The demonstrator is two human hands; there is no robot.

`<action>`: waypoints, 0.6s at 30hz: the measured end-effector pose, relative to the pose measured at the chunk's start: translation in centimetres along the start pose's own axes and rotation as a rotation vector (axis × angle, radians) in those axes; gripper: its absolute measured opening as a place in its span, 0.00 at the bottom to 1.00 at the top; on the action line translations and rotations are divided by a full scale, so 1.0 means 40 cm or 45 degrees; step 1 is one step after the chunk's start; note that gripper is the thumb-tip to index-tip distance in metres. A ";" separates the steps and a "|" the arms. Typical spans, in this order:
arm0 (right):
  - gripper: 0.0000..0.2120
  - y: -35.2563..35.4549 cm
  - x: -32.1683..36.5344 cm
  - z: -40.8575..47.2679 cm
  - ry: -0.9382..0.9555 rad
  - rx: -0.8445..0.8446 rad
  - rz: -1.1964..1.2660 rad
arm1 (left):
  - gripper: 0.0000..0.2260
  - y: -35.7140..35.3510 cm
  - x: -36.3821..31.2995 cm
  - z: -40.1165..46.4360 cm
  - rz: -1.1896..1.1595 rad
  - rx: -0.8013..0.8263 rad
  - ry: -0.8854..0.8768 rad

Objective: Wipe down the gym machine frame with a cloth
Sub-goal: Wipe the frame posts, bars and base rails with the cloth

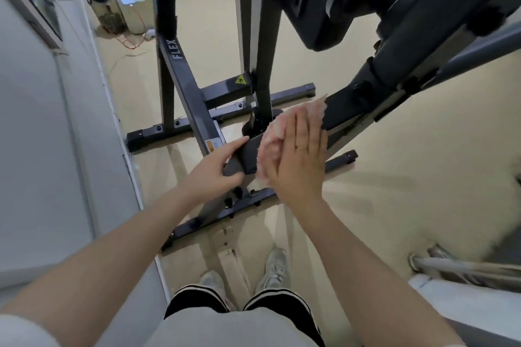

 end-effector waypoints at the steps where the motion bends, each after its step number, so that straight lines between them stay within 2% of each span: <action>1: 0.40 -0.019 0.025 -0.011 -0.006 0.054 -0.009 | 0.30 0.005 -0.005 0.000 0.002 0.005 -0.004; 2: 0.40 -0.031 0.045 -0.020 0.033 0.084 -0.029 | 0.29 0.010 -0.011 -0.001 0.008 0.017 -0.008; 4: 0.30 -0.013 0.066 -0.020 0.160 0.035 0.022 | 0.28 0.022 -0.020 -0.002 0.042 0.032 0.002; 6: 0.25 0.028 0.044 -0.024 0.173 -0.022 0.289 | 0.28 0.034 -0.032 -0.001 0.077 0.016 0.009; 8: 0.21 0.085 -0.020 -0.059 -0.041 -0.093 0.590 | 0.27 0.041 -0.056 0.004 0.081 0.005 -0.019; 10: 0.15 0.133 -0.091 -0.120 -0.465 -0.149 0.816 | 0.27 0.040 -0.080 0.012 0.059 0.014 -0.050; 13: 0.12 0.096 -0.169 -0.180 -1.040 -0.289 1.117 | 0.25 0.024 -0.099 0.031 0.090 0.041 -0.077; 16: 0.22 0.018 -0.120 -0.115 -1.199 -0.290 1.372 | 0.25 0.001 -0.091 0.046 0.220 0.076 -0.056; 18: 0.19 -0.032 -0.040 -0.082 -1.208 -0.249 1.471 | 0.26 -0.002 -0.085 0.049 0.241 0.063 -0.052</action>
Point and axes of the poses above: each hand's wrist, its own z-axis towards the middle knuckle, its own y-axis out of the back of the hand, x = y × z, the point moved 8 cm from there along z, towards the middle knuckle, and after that the axes turned 14 degrees about z, right-handed, at the moved point
